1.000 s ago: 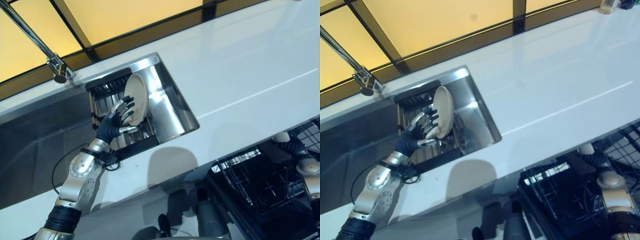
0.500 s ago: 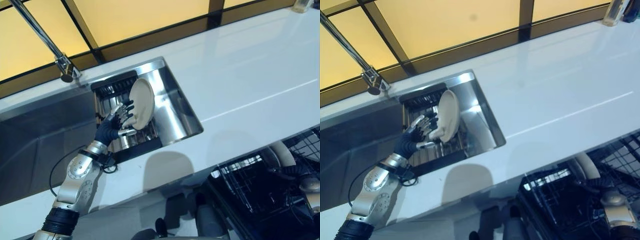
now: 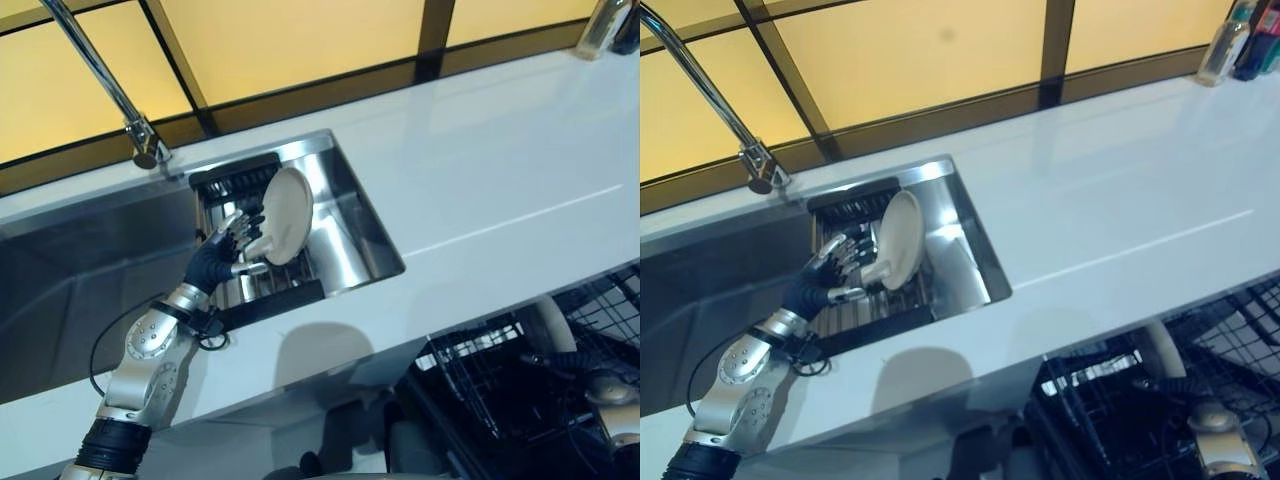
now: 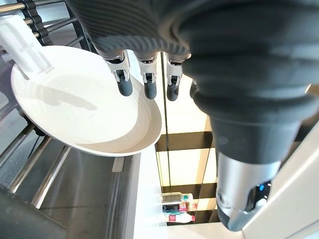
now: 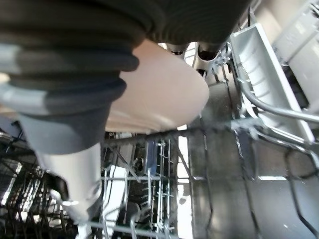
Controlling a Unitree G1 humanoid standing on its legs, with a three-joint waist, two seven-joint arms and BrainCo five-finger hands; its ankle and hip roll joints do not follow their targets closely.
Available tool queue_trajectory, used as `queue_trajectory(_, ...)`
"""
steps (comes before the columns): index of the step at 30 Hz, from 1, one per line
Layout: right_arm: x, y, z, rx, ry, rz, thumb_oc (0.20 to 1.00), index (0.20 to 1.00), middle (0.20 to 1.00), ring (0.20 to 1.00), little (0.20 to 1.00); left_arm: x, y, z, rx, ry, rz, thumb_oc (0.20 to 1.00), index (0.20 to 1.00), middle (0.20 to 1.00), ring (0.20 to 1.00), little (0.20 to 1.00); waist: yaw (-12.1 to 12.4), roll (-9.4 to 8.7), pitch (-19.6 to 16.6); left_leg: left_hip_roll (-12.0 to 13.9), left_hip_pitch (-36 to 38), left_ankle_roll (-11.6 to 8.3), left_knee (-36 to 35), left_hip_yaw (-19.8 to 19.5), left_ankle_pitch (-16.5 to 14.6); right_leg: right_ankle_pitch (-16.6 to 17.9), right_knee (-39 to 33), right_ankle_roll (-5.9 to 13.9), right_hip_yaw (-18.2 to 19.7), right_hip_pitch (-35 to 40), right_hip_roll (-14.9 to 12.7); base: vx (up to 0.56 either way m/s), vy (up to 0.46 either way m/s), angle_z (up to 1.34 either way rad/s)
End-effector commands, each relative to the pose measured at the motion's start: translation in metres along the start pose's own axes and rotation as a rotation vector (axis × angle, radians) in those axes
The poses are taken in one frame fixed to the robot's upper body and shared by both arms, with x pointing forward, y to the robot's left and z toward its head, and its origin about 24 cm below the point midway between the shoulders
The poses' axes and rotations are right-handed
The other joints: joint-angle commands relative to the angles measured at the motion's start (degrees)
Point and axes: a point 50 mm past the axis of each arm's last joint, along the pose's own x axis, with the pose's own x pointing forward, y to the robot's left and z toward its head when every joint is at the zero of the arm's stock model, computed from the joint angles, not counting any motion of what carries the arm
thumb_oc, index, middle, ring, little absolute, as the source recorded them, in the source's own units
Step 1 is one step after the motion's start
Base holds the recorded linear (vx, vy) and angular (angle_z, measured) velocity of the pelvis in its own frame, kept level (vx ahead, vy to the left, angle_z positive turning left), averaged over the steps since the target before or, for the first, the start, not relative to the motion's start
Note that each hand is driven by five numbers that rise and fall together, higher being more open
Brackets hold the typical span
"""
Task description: Pick up plates and place into dishwasher.
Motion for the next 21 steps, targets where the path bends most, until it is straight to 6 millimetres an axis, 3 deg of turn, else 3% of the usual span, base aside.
queue_trajectory(1,-0.016,0.056,-0.063,-0.029,0.239,0.210,1.000,1.000,1.000,1.000,1.000,-0.005,0.018,0.024,0.078,-0.078,0.025,1.000,1.000,1.000,1.000,1.000,1.3,-1.71,-0.5,-2.4,-3.5,4.52,5.2,1.5,-4.0,-2.6,-2.3,3.83,3.0,4.0,-0.4,0.00,0.000,0.00)
queue_trajectory(8,-0.018,0.056,-0.062,0.061,0.222,0.154,1.000,1.000,1.000,1.000,1.000,-0.007,0.023,0.024,0.085,-0.057,0.018,1.000,1.000,1.000,1.000,1.000,1.2,-3.20,-2.1,-2.1,-2.3,4.78,4.4,1.8,-4.3,-2.4,-2.9,4.16,3.4,4.8,0.3,0.00,0.000,0.00)
queue_trajectory(21,-0.034,0.007,-0.055,0.168,0.105,-0.248,1.000,1.000,1.000,1.000,1.000,-0.028,0.035,0.018,0.057,-0.041,0.070,1.000,1.000,1.000,1.000,1.000,-1.7,-3.79,-4.2,-2.4,-0.5,5.86,3.4,3.9,-5.7,-1.5,-3.1,4.99,5.9,4.0,1.4,-0.01,0.024,-0.07)
